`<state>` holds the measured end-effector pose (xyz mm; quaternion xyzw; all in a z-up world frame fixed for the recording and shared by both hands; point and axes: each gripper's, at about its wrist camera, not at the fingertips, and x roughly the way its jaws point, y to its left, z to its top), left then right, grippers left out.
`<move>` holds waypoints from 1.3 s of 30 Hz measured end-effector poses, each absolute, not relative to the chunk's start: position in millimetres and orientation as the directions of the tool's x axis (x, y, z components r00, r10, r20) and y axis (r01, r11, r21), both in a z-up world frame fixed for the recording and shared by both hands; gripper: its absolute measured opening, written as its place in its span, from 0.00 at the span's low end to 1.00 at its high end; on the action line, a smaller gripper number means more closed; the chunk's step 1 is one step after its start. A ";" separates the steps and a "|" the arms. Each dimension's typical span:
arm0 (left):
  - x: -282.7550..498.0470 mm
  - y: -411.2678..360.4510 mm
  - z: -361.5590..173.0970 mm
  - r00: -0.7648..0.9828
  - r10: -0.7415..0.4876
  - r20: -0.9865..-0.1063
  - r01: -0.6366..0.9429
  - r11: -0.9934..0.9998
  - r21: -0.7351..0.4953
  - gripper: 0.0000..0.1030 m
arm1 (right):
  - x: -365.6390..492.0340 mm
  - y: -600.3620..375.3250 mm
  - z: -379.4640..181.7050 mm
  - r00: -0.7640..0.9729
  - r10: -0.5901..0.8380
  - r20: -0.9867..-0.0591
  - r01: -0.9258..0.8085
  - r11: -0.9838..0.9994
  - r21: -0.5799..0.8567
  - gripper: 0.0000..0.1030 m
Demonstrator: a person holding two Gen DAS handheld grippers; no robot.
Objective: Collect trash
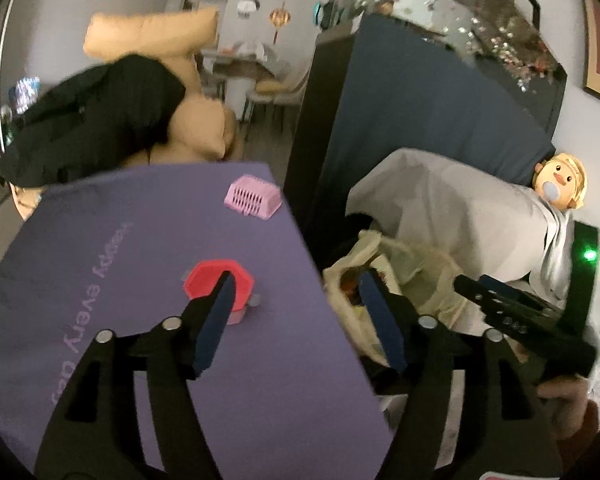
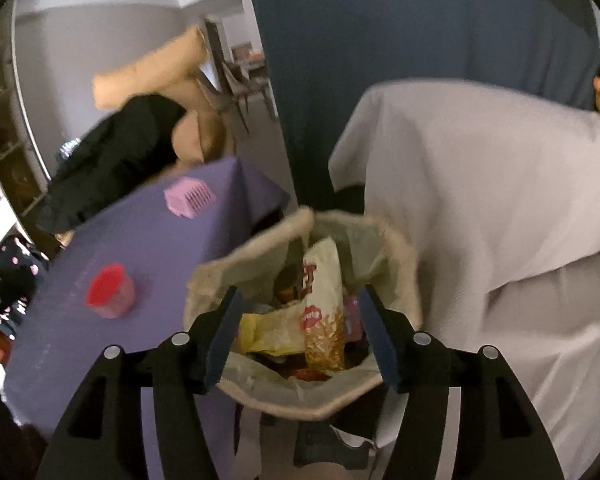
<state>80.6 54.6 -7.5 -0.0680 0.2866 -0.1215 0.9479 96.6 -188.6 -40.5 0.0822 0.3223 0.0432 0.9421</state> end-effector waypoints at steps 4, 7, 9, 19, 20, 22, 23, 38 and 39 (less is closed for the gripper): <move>63.2 24.6 -1.7 0.812 -0.260 -0.523 0.208 0.965 -0.158 0.72 | 74.7 -201.8 -22.2 0.815 0.164 -0.556 -0.072 0.980 0.184 0.55; 53.6 4.9 -7.9 0.796 -0.262 -0.546 0.230 0.965 -0.128 0.76 | 53.6 -208.1 -16.3 0.828 0.156 -0.538 -0.090 0.985 0.147 0.55; 45.5 -9.6 -14.2 0.781 -0.256 -0.570 0.256 0.963 -0.082 0.76 | 39.2 -214.5 -15.8 0.833 0.152 -0.533 -0.093 0.986 0.136 0.55; 8.2 -24.2 1.0 0.846 -0.189 -0.499 0.241 0.970 0.042 0.76 | -2.7 -232.9 -28.6 0.855 0.088 -0.511 -0.029 0.992 0.121 0.55; 7.9 -25.1 0.8 0.843 -0.191 -0.503 0.245 0.969 0.043 0.76 | -6.5 -234.0 -28.8 0.857 0.089 -0.507 -0.030 0.992 0.124 0.55; 8.8 -27.2 -1.2 0.832 -0.186 -0.523 0.246 0.968 0.047 0.76 | -12.5 -236.6 -28.9 0.861 0.090 -0.501 -0.027 0.991 0.131 0.55; 10.5 -28.2 -3.0 0.825 -0.176 -0.537 0.240 0.969 0.051 0.76 | -14.2 -238.1 -29.1 0.863 0.085 -0.499 -0.022 0.991 0.131 0.55; 4.0 -23.3 1.3 0.842 -0.129 -0.523 0.197 0.978 0.075 0.76 | -28.7 -241.1 -28.3 0.877 0.087 -0.473 -0.037 0.993 0.115 0.55; 4.0 -23.2 1.3 0.842 -0.130 -0.524 0.197 0.978 0.075 0.76 | -29.4 -240.6 -28.2 0.877 0.086 -0.472 -0.037 0.993 0.114 0.55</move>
